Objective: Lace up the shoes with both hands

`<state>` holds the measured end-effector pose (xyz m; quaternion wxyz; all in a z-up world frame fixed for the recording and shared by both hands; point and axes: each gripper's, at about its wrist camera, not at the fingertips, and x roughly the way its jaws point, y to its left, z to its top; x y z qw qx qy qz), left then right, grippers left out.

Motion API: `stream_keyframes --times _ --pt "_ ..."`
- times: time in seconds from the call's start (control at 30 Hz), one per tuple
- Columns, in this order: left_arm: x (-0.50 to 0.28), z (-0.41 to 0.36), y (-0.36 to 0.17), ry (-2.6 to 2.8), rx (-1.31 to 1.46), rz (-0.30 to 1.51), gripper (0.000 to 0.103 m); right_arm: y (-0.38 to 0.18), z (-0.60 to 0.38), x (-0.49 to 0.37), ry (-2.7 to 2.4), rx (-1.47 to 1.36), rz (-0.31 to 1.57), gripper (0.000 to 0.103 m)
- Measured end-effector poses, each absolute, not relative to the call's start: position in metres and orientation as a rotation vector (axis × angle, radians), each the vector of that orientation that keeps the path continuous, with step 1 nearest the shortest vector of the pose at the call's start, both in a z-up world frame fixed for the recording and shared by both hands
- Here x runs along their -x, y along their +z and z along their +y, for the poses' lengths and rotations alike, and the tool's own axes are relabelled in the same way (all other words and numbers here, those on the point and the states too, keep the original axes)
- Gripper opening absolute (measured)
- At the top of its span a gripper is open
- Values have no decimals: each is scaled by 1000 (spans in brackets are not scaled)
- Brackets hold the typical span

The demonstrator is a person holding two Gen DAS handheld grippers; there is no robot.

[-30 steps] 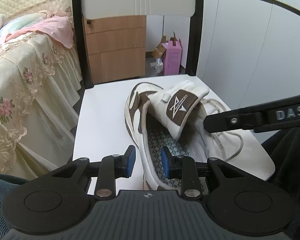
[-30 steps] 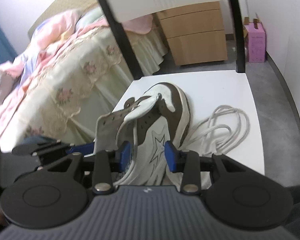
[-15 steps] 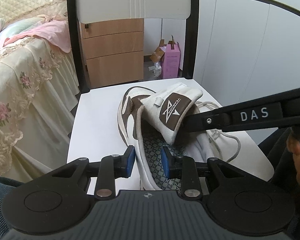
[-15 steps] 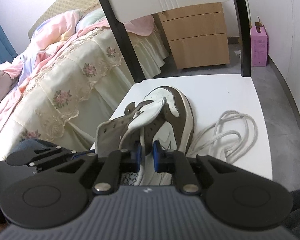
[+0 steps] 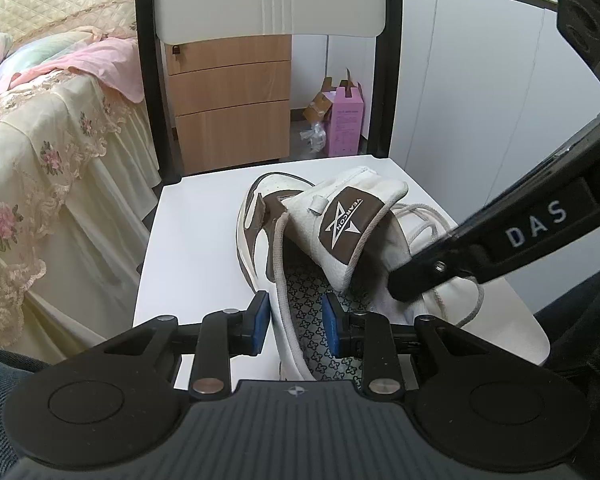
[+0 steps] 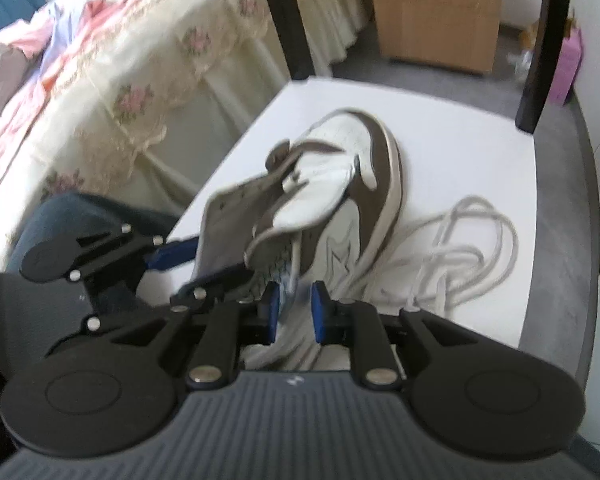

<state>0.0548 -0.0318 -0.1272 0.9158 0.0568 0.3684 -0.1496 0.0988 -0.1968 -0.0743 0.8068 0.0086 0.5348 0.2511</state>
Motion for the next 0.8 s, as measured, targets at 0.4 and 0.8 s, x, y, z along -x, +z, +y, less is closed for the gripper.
stream_keyframes --times 0.4,0.8 --pt "-54 -30 -121 -304 -80 742 32 -61 -190 -91 691 146 956 23" --pt "-50 -26 -113 -311 -54 694 32 -83 -223 -40 452 -303 904 23"
